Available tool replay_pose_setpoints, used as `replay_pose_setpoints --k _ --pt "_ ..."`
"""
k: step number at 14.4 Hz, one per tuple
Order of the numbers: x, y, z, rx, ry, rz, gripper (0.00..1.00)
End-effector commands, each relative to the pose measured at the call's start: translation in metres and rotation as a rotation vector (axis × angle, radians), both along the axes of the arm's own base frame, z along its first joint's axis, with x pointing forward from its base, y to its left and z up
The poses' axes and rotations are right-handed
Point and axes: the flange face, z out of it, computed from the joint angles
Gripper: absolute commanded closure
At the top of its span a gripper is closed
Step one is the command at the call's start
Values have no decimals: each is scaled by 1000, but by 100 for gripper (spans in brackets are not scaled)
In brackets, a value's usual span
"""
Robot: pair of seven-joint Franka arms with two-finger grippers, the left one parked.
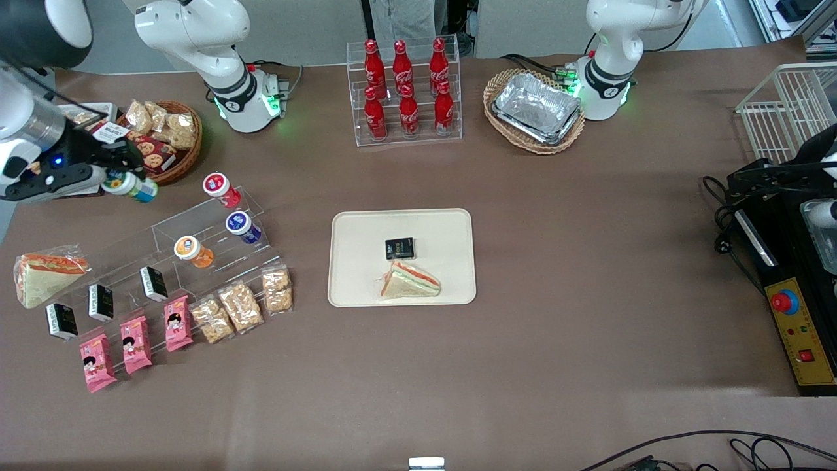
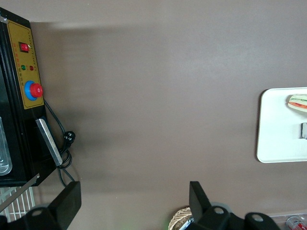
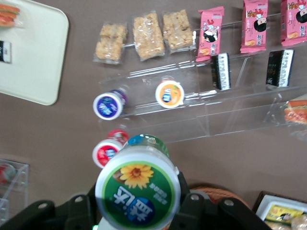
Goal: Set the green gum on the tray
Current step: 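Lift the green gum tub and carry it over the cream tray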
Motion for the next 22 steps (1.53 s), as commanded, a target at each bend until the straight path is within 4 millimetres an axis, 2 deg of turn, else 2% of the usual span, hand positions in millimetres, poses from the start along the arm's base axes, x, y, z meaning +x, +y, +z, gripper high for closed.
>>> replay_pose_setpoints --k 1,3,6,9,11,15,20,22 --pt "1 65 18 19 29 -117 50" --pt "-3 102 18 51 33 -168 50" --pt "-11 180 11 50 16 -257 50" --pt "-20 262 -16 33 -14 -357 50" --pt "-23 301 -41 44 -26 -417 50" --pt "-30 337 -102 58 -39 -500 50" --pt "-46 362 -209 -11 -89 -554 50" --pt "-45 369 -241 -42 -117 -562 50"
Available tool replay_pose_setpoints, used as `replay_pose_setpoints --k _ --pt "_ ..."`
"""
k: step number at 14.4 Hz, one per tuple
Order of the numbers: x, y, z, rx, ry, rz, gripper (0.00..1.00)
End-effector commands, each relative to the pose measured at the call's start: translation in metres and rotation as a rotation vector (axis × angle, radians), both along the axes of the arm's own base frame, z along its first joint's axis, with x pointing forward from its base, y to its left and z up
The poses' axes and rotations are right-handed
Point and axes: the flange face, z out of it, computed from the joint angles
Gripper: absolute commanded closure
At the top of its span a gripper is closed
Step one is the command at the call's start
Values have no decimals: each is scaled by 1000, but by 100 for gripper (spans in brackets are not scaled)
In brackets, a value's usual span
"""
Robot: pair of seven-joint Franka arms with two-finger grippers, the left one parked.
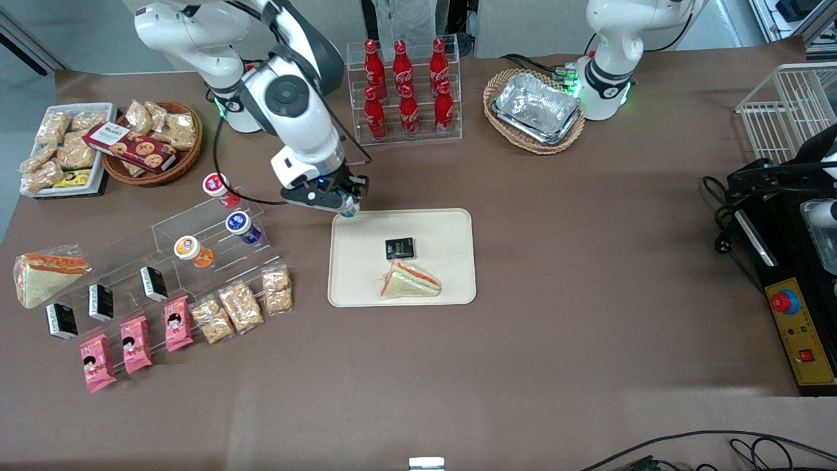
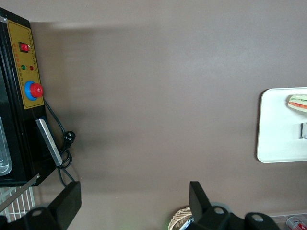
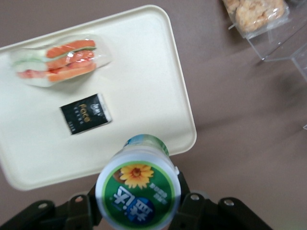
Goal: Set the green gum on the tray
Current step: 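Lift the green gum tub and carry it over the cream tray, then lower the green gum tub onto the tray and open the right gripper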
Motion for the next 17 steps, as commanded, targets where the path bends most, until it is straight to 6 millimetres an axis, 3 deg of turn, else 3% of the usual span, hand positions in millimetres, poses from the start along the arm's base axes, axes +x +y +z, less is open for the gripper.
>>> replay_pose_setpoints --k 1,7,12,15,16,17 --pt "5 13 -53 -43 -34 -18 50" --pt "21 5 -102 -14 -42 -32 50" --pt "18 8 -141 -62 -100 -25 50" --pt "17 8 -147 -68 -109 -24 48" --pt "17 8 -147 -68 -109 -25 27" --pt "17 7 -150 -70 -105 -26 0"
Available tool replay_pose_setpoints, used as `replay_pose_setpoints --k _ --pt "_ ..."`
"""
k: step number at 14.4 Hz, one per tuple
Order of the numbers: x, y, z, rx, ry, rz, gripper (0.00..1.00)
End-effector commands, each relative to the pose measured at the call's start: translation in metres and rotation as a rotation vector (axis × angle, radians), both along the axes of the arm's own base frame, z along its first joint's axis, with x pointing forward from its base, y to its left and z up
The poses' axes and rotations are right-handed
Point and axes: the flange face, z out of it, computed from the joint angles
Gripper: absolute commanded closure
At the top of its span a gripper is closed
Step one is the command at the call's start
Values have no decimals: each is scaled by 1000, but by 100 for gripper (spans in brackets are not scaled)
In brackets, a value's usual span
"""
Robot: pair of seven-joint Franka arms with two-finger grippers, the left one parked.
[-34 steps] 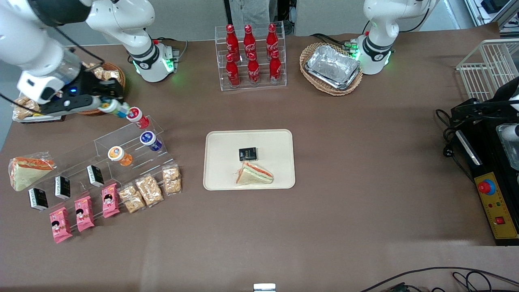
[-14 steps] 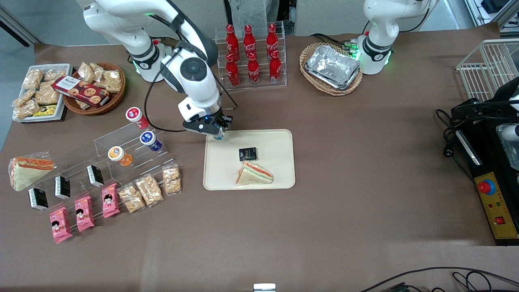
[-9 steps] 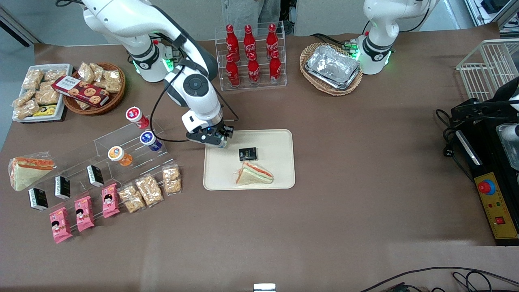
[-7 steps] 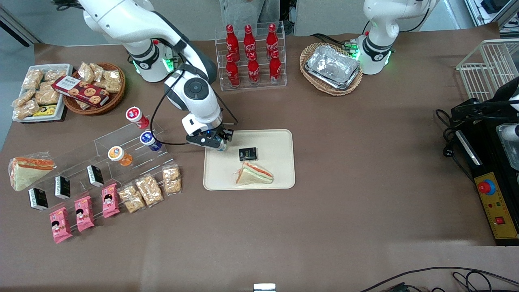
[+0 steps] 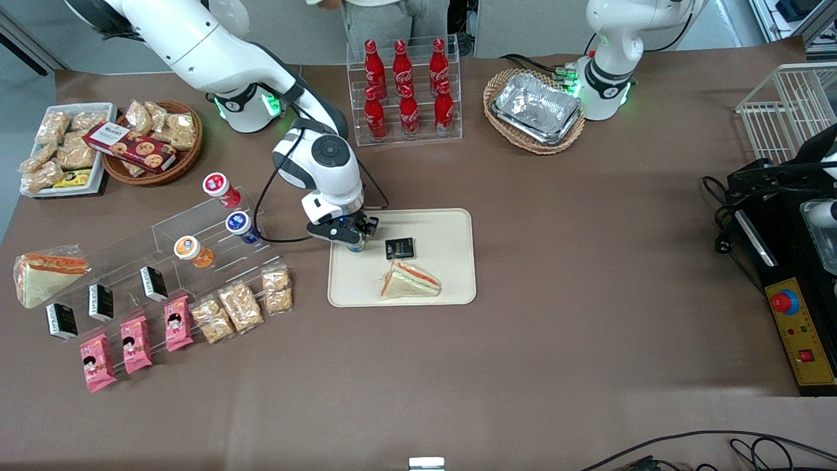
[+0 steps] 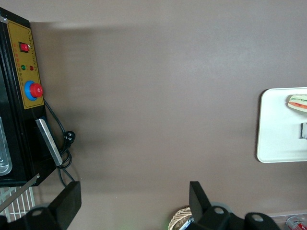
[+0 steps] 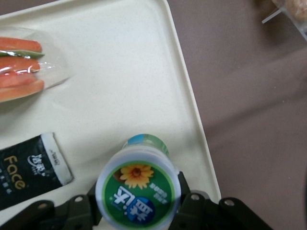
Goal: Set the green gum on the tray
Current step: 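Lower the green gum tub onto the tray and open the right gripper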
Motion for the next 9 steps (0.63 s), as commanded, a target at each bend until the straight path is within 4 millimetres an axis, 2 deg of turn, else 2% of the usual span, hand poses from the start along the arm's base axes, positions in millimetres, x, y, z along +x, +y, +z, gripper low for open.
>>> replay_pose_setpoints --k 1,9 --pt "5 2 -3 10 -18 -5 0" --pt "13 -4 3 6 -28 1 0"
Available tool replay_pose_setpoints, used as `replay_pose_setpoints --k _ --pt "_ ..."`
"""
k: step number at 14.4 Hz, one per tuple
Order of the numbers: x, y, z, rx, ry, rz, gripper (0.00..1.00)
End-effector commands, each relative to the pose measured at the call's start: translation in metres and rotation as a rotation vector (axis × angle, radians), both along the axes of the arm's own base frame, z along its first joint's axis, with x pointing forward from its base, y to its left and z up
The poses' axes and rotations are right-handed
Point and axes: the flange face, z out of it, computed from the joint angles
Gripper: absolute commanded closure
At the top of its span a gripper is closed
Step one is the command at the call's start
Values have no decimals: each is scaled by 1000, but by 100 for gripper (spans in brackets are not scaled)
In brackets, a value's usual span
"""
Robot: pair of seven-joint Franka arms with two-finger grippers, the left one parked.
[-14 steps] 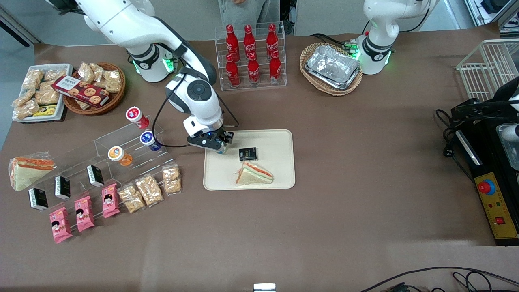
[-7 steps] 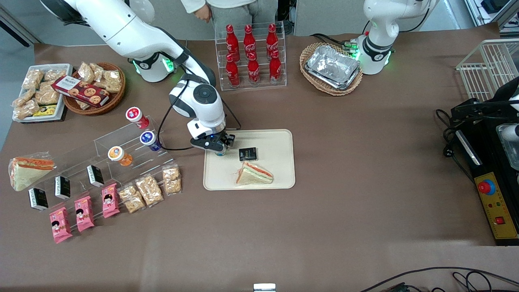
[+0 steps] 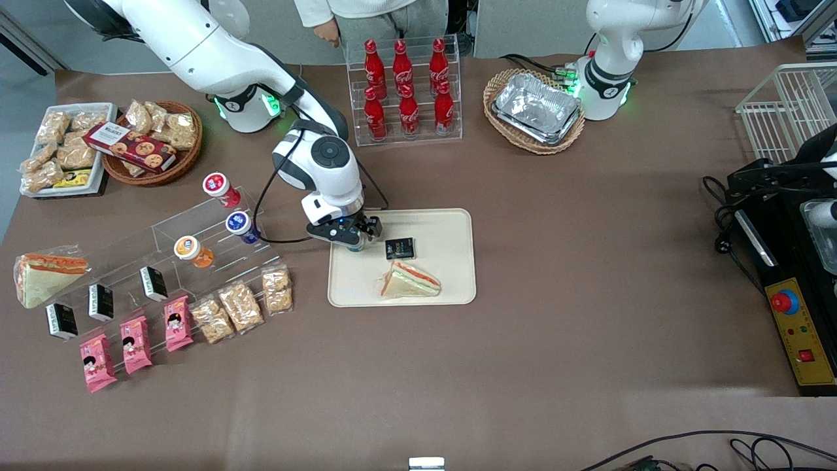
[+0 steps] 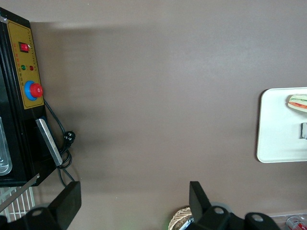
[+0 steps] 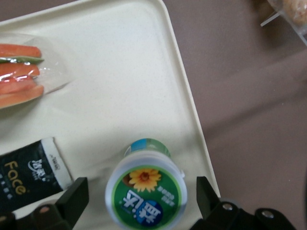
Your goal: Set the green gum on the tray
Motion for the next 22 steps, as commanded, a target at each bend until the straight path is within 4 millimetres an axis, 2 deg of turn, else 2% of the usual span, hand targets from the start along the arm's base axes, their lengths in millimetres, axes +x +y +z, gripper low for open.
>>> replay_pose_setpoints --k 1,5,7,11,16,18,19,20,22 --pt "11 -2 7 3 -32 16 0" --pt "19 0 39 -49 -44 6 0" --pt "19 13 68 -37 0 -7 0" --pt "36 22 154 37 132 18 0" --pt "59 28 265 76 165 66 0" --pt "62 19 305 75 144 203 0" --pt "63 9 316 65 133 256 0" --pt "72 -14 327 59 117 282 0" --pt "87 -51 333 47 120 342 0"
